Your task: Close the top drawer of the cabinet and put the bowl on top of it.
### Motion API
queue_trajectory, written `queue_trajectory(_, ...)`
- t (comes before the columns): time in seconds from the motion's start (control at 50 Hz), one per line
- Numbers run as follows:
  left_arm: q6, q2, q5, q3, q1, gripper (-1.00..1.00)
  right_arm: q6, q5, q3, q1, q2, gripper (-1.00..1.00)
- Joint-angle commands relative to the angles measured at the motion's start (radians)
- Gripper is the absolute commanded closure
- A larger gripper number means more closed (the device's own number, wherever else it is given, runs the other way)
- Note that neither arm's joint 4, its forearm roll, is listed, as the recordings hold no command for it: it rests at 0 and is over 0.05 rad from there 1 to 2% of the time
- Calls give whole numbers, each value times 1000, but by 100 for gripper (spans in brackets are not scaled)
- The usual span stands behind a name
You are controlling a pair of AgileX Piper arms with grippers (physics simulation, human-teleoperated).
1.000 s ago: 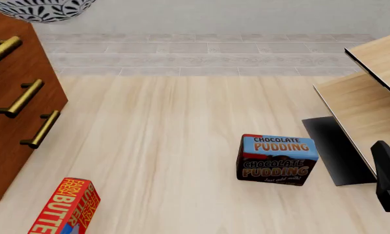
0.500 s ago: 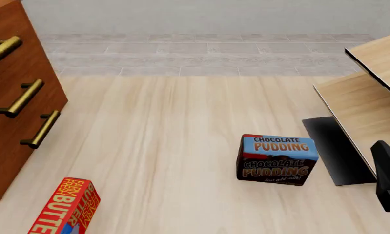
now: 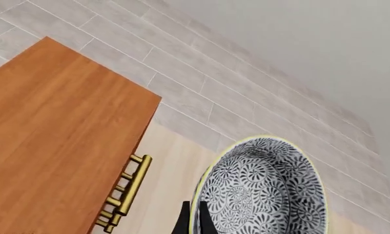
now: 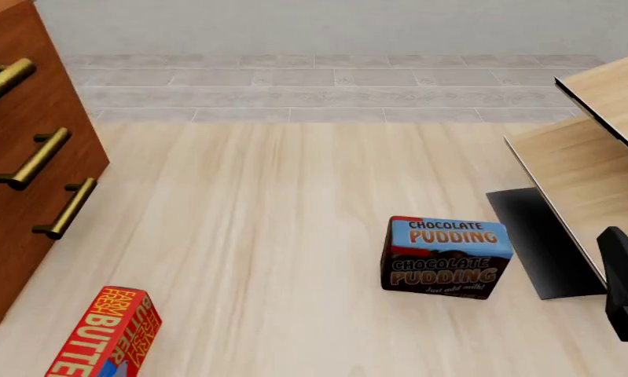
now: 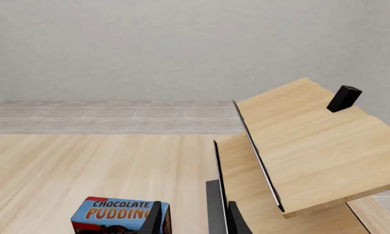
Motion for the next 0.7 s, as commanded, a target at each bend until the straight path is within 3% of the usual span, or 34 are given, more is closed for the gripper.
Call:
queue_trajectory(0.02, -3, -3, -25, 24, 53, 100, 0, 3, 2, 0, -5, -100)
queue_trajectory(0.7, -57, -13, -124, 155, 232, 100, 0, 3, 2, 0, -5, -100)
